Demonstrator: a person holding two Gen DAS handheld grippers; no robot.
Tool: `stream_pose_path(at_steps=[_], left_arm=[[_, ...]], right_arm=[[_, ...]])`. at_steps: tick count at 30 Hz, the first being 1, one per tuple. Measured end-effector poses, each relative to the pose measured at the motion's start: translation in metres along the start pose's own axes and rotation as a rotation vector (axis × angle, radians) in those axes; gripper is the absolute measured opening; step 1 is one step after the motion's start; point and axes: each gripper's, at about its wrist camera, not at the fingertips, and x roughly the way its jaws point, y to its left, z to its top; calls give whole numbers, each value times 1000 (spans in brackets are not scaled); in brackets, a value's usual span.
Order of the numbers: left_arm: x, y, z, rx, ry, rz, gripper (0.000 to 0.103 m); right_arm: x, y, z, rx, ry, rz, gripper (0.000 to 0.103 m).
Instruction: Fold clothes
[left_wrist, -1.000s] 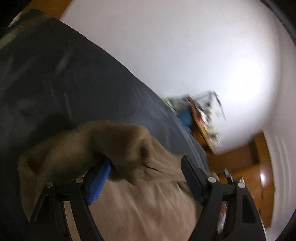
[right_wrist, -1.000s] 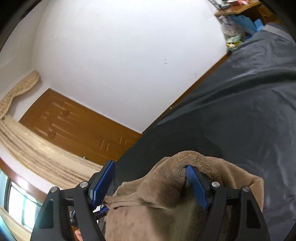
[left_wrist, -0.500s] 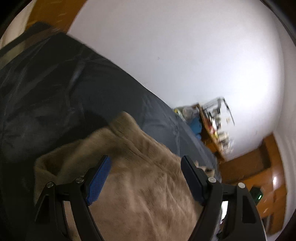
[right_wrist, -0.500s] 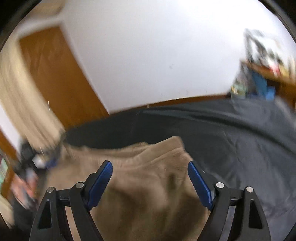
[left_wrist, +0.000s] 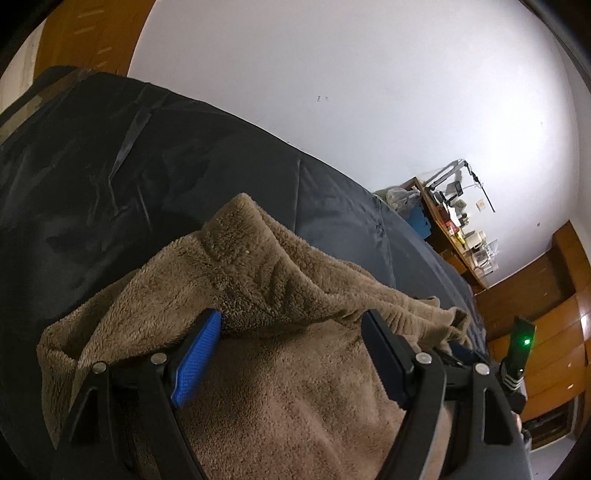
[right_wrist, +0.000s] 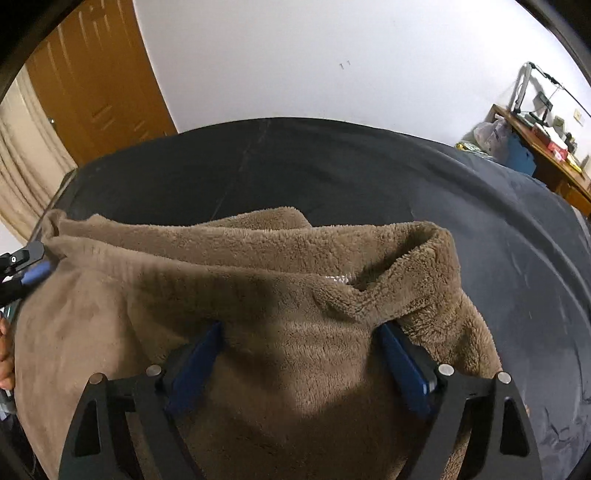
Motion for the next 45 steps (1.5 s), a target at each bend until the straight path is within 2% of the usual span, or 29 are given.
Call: stream_pose_path(at_steps=[5,7,10,13,19,23,29,32,38,41,45], left_arm=[[0,-5,0,57,-3,37,84],[9,-13,7,55,5,42,84],[1,-21,5,37,31,68,84],[-19,-34,-8,81,21,91,85],[-40,-52,-44,160,31,92,85],[-44,-60,-65,189,27,102,85],[-48,-59,-89,191,40,88,87],[-49,-60,-97,198,12,102,87],[-45,-65,-111,227,-59,146,87],[-43,-69,-116,297,-61,160,87],[-39,-69,-121,330,-79,174,88]], right_arm=[[1,4,-2,-22,-18,-25,92],[-4,2,-4,-1,-34,-17,92],[-17,-2,-8,43,-64,2,92],[-33,-7,-13,85,-101,25,92],[-83,-27,-53,110,-174,90,92],[-103,-63,-94,248,-179,178,92],[-116,-133,-141,521,-190,230,92],[-115,-156,-162,625,-183,280,92],[-107,-151,-174,654,-167,347,93],[-107,-139,-174,628,-160,383,93],[-103,-123,-177,610,-158,438,93]])
